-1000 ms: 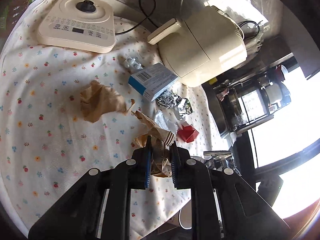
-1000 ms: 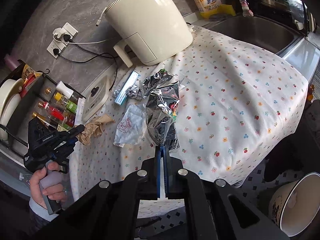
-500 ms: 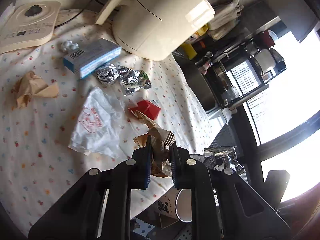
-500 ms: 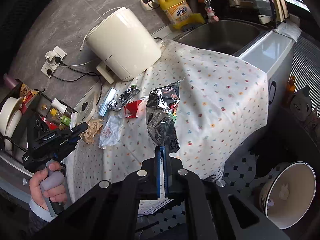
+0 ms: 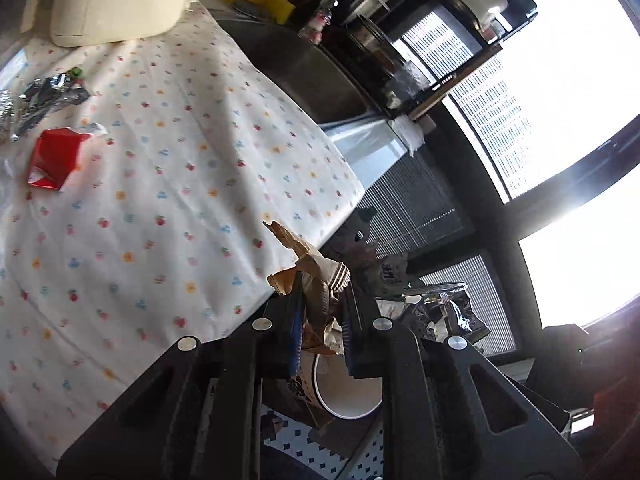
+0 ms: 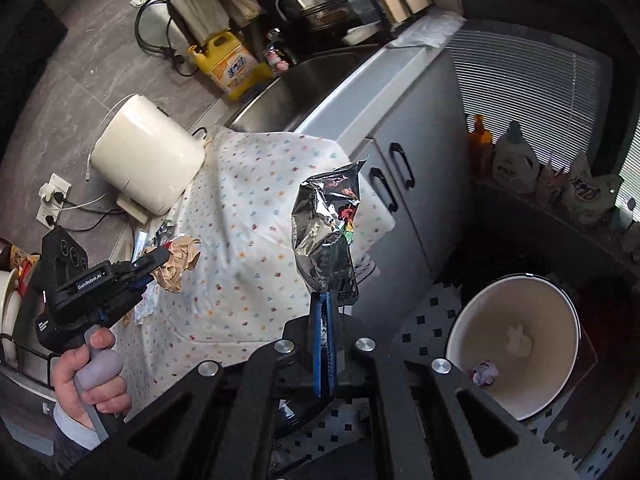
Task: Collect trash
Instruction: 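Carry the foil and brown paper in both tools over the white bin, then open both tools to drop the foil and brown paper into the bin, then grasp the white plastic bag with the left tool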
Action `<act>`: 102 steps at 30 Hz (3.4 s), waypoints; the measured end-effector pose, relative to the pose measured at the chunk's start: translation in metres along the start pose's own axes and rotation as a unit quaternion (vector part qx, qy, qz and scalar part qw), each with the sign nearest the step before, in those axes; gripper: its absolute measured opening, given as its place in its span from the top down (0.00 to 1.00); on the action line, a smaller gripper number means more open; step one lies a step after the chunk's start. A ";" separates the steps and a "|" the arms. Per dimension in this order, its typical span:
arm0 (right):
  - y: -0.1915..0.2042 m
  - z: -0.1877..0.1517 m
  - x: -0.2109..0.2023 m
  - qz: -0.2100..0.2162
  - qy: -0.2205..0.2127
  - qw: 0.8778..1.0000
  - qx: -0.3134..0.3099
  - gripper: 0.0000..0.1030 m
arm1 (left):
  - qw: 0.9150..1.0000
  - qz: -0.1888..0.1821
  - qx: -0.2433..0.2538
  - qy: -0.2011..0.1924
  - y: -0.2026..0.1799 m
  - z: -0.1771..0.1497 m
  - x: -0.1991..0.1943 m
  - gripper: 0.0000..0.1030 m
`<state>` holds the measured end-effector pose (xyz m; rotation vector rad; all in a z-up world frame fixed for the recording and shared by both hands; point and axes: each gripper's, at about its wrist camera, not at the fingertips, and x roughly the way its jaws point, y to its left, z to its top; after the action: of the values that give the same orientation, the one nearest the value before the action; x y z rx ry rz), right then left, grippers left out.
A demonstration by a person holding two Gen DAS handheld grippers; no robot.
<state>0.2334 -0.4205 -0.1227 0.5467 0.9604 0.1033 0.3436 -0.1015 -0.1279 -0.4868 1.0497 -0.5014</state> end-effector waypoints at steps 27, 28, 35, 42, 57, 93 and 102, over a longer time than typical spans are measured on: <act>-0.209 -0.066 -0.008 -0.126 0.076 0.981 0.128 0.50 | 0.979 -0.017 0.066 0.193 -0.115 -0.111 0.209 0.84; -0.214 -0.067 -0.012 -0.130 0.075 0.980 0.133 0.50 | 0.978 -0.018 0.067 0.199 -0.118 -0.115 0.216 0.84; -0.236 -0.076 -0.037 -0.155 0.061 0.973 0.157 0.50 | 0.969 -0.016 0.086 0.229 -0.136 -0.133 0.243 0.73; -0.231 -0.074 -0.050 -0.154 0.045 0.975 0.154 0.48 | 0.974 -0.016 0.098 0.205 -0.147 -0.128 0.231 0.29; -0.132 -0.040 -0.024 -0.117 0.027 0.990 0.074 0.33 | 0.991 0.006 0.081 0.102 -0.100 -0.074 0.121 0.21; 0.201 -0.031 0.113 -0.041 0.003 0.994 -0.098 0.12 | 0.981 0.170 0.004 -0.094 0.188 0.020 -0.127 0.19; 0.236 -0.033 0.126 -0.055 0.009 0.992 -0.113 0.12 | 0.975 0.214 0.025 -0.054 0.216 0.025 -0.109 0.37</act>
<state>0.3159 -0.1641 -0.1173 0.2832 0.9798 0.1163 0.3552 0.1369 -0.1719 -0.2292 0.9982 -0.1172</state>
